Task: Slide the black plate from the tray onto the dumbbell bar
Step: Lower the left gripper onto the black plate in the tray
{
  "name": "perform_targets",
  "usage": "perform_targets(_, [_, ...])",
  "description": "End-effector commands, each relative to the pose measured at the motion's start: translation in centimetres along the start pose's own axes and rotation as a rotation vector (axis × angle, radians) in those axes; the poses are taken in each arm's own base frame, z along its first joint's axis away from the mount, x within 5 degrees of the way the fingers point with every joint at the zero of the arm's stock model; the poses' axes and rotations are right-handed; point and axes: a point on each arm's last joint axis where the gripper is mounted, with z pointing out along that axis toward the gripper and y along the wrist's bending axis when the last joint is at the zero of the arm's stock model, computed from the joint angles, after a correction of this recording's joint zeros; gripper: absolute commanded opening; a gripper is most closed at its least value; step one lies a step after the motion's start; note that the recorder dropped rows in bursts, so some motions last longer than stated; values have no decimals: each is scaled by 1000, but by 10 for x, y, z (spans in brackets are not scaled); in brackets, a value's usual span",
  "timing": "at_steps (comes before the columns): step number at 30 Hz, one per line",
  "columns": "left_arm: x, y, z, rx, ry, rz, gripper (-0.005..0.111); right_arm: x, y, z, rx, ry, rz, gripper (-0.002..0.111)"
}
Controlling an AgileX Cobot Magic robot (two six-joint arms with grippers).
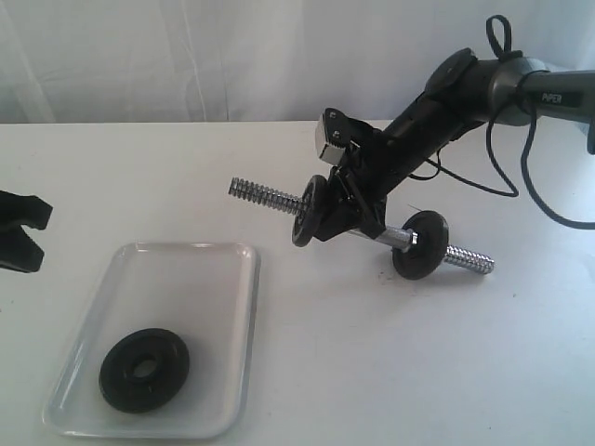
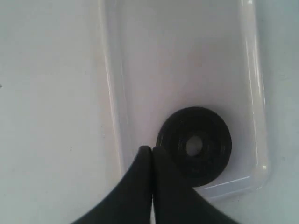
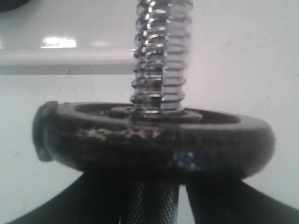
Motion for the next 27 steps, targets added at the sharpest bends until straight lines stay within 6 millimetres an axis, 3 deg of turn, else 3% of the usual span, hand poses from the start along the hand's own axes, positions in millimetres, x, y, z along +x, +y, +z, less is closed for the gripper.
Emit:
perform_targets(1, [-3,-14,8,184,10,2,13,-23,3,-23,27,-95,-5,0])
perform_targets(4, [-6,-21,14,296,13,10,30,-23,3,-23,27,-95,-5,0])
perform_targets(10, [-7,-17,25,302,56,12,74,-22,3,-23,26,-84,-9,0])
perform_targets(12, [-6,-18,31,302,78,43,82,-19,4,-23,22,-46,-22,0])
perform_targets(19, [3,-37,69,253,226,157,82,-16,4,-23,19,-18,-32,0])
perform_targets(25, [10,-47,90,152,291,249,83,-16,4,-23,19,-16,-33,0])
perform_targets(27, [13,-53,98,128,310,295,93,-16,4,-23,19,-16,-33,0])
